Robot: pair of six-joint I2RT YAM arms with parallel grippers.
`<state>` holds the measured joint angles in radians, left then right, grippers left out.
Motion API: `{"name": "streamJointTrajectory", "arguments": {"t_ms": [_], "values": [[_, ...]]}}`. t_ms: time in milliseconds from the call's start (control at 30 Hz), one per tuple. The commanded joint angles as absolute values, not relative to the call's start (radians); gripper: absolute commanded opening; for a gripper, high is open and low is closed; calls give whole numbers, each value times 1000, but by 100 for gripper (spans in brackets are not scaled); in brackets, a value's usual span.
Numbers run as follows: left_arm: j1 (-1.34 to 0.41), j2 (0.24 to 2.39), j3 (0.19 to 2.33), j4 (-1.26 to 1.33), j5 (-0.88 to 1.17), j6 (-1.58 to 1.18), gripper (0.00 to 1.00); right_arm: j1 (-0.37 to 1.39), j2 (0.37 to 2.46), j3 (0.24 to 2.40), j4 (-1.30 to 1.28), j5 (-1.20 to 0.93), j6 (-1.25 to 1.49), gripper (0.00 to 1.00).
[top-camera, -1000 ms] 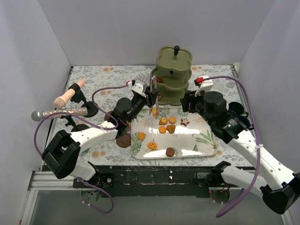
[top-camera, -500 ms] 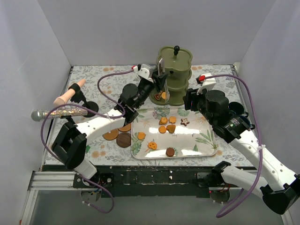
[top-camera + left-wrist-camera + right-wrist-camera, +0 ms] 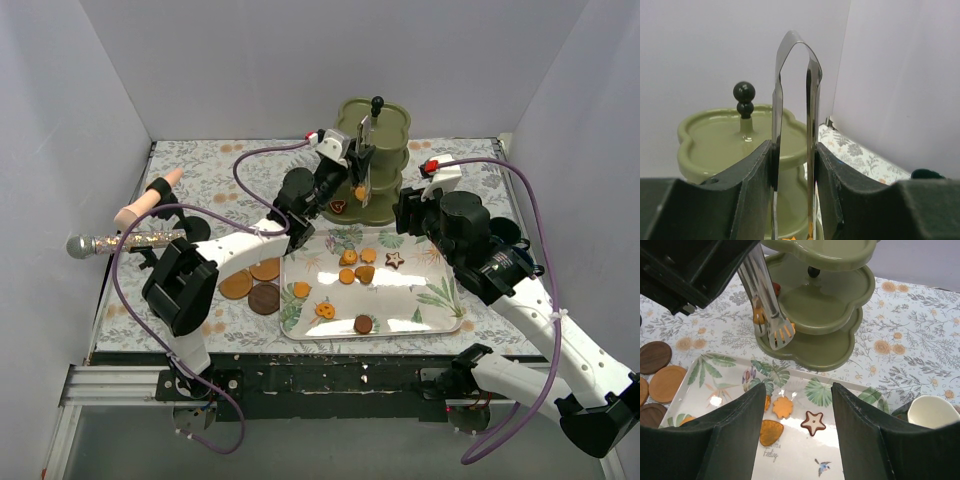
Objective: Serve the afternoon tea
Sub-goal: Place the desert on the desert table.
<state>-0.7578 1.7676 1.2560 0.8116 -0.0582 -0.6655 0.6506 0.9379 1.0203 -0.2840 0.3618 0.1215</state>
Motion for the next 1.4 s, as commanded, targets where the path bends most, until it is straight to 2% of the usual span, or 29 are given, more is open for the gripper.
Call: {"name": "streamJointTrajectory", "arguments": {"t_ms": [0,800,1200,1367], "values": [[-761,1759,1328,890,-46,-638,34,646,937,1068,-244,387,92,64],[-739,1925,1448,1057,-64,-568,34,637,953,1054,-222,387,66,64],[-736,1944,1456,1051,-69,-561,43,630,960,1055,-225,376,66,64],[-736,1939,1451,1060,-69,-560,40,630,960,1057,-229,376,67,64]]}}
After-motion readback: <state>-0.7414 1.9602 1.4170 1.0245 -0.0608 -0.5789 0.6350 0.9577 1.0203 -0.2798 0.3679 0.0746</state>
